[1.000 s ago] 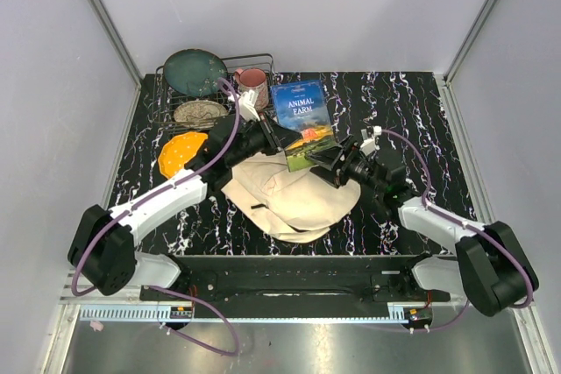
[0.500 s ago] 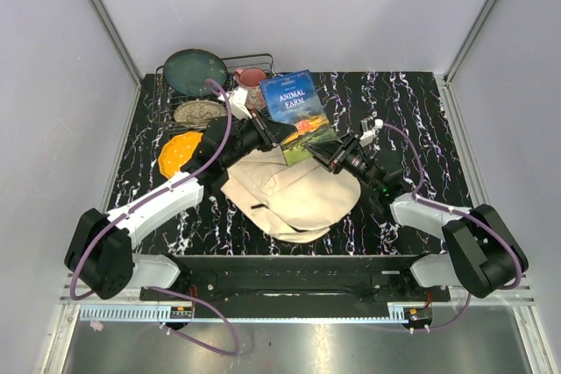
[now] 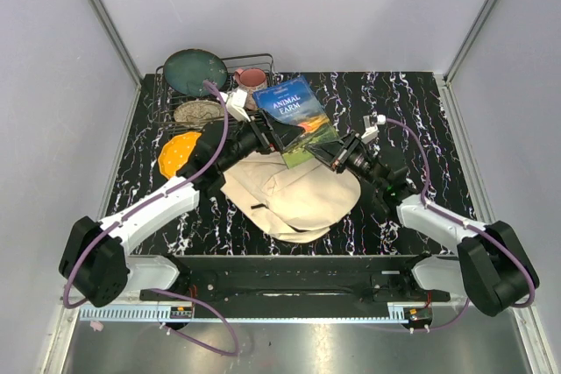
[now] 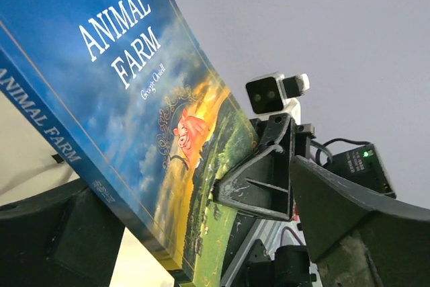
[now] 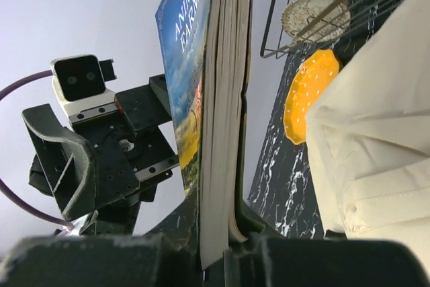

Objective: Pack the student bag
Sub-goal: Pick up the book from the center of the board.

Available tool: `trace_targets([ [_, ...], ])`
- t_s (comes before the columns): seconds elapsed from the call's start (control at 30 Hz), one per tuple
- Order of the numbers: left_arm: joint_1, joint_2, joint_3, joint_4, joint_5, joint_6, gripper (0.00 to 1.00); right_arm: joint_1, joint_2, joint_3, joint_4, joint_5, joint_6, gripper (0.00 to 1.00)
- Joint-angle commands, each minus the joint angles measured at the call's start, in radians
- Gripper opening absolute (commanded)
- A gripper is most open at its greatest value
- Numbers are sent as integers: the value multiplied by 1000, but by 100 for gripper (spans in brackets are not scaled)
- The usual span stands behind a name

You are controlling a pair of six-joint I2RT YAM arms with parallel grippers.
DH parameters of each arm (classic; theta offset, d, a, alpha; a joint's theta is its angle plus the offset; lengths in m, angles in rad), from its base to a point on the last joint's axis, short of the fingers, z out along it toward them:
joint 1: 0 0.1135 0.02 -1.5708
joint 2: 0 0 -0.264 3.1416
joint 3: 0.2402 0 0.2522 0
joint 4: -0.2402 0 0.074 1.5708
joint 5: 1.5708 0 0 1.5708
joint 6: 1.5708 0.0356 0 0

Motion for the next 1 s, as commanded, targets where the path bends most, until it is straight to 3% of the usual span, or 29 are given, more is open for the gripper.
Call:
trace_targets([
  [0.0,26,-68,13,57,14,67,99,8,-65,109,-95,-97,-144,0],
  [0.4,112,-138,4,-34,1,139,99,8,-52,121,-89,-197,-169,0],
  [0.53,128,-152,10,-72,-5,164,94,10,-45,138,-82,-263,-173,0],
  [0.83,130,-145,13,-72,16,162,62,8,-74,216,-252,-332,-284,0],
  [0.97,130,-149,12,-80,4,159,30,8,-74,206,-260,-299,-282,0],
])
